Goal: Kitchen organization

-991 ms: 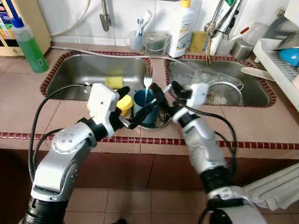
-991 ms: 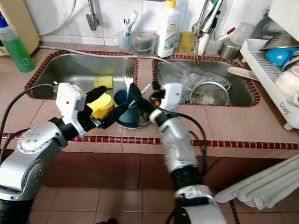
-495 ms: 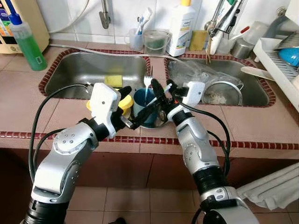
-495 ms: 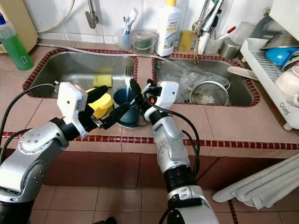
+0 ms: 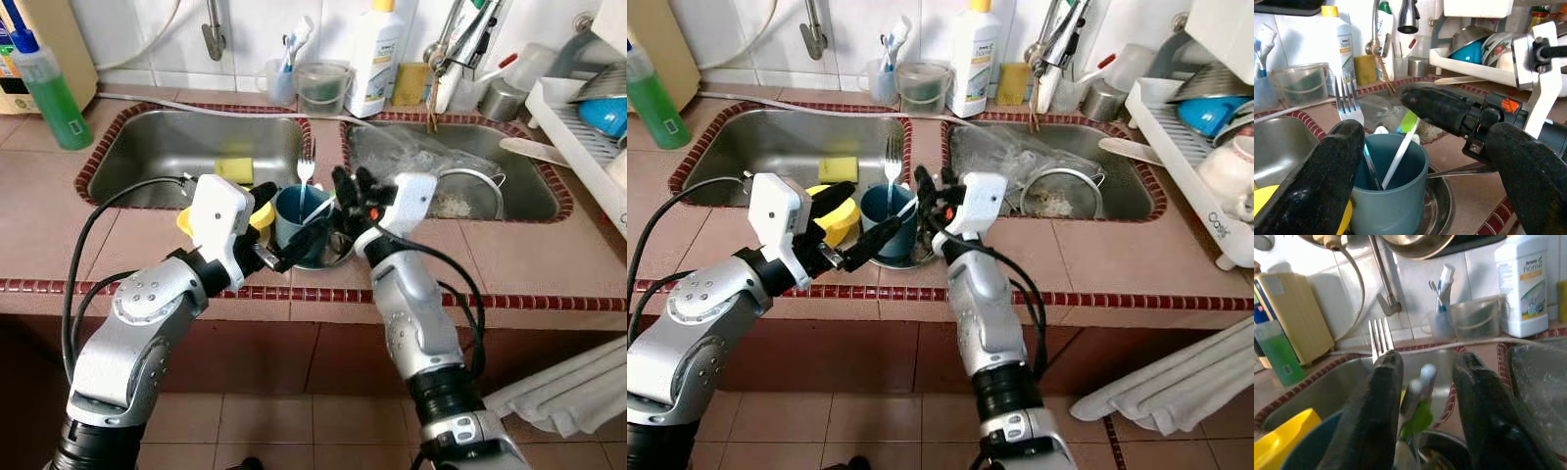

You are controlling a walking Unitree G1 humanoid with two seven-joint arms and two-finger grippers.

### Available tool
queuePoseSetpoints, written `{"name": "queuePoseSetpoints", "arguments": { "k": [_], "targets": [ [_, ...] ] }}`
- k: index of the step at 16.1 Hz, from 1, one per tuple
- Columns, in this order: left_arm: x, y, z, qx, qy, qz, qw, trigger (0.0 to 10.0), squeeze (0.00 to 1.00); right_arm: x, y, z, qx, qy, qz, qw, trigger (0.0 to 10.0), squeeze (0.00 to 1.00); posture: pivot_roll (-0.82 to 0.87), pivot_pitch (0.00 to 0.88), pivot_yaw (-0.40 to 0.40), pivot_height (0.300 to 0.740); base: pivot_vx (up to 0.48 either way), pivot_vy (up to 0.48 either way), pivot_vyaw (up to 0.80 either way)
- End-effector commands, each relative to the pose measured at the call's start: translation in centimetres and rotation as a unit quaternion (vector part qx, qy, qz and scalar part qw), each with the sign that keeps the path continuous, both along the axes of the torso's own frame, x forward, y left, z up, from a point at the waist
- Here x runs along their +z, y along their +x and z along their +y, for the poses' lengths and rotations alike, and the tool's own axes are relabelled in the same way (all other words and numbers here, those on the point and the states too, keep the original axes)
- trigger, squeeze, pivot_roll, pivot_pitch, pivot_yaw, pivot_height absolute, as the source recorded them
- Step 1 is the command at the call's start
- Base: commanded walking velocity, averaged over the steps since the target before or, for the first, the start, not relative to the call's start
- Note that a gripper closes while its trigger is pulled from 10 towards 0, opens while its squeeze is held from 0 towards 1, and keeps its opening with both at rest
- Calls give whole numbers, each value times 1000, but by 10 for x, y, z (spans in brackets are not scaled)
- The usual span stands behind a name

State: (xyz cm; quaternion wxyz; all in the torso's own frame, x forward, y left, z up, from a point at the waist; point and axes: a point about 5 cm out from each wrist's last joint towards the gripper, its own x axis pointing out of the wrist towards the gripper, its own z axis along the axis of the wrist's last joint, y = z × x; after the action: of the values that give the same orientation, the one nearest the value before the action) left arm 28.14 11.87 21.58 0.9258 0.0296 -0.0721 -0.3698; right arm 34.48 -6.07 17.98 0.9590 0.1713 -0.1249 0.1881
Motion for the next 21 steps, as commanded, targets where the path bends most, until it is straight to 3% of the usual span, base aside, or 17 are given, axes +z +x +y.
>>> {"name": "queuePoseSetpoints", "arguments": {
  "k": [1, 2, 4, 9, 10, 11, 19, 20, 21],
  "targets": [
    [3, -2, -4, -7, 1, -4, 1000, 10000, 0, -1, -8, 22, 17, 42, 14, 999, 0, 0, -60, 121, -26, 740, 0, 0, 0],
    [3, -2, -4, -8, 1, -5, 1000, 10000, 0, -1, -8, 22, 21, 45, 20, 999, 157, 0, -59, 122, -25, 740, 0, 0, 0],
    [4, -2, -5, -8, -1, -5, 1000, 10000, 0, -4, -8, 25, 41, 44, 29, 998, 10000, 0, -55, 121, -28, 740, 0, 0, 0],
    [4, -4, -5, -6, -3, -6, 1000, 10000, 0, 0, -6, 25, 49, 52, 27, 997, 10000, 0, -44, 113, -37, 740, 0, 0, 0],
    [4, -4, -6, -5, -3, -7, 1000, 10000, 0, 1, -6, 26, 46, 53, 32, 997, 2471, 0, -43, 113, -37, 740, 0, 0, 0],
    [4, -4, -6, -4, -4, -7, 1000, 10000, 0, 1, -5, 26, 42, 53, 37, 997, 0, 0, -43, 112, -39, 740, 0, 0, 0],
    [5, -4, -6, -2, -5, -8, 1000, 10000, 0, 3, -5, 28, 46, 68, 55, 995, 0, 0, -43, 115, -41, 740, 0, 0, 0],
    [5, -4, -6, -2, -5, -9, 1000, 10000, 0, 4, -5, 29, 51, 68, 55, 995, 3451, 0, -43, 115, -41, 740, 0, 0, 0],
    [5, -4, -6, -1, -5, -9, 1000, 10000, 0, 5, -5, 30, 52, 68, 57, 995, 10000, 0, -43, 115, -42, 740, 0, 0, 0]
  ]
}}
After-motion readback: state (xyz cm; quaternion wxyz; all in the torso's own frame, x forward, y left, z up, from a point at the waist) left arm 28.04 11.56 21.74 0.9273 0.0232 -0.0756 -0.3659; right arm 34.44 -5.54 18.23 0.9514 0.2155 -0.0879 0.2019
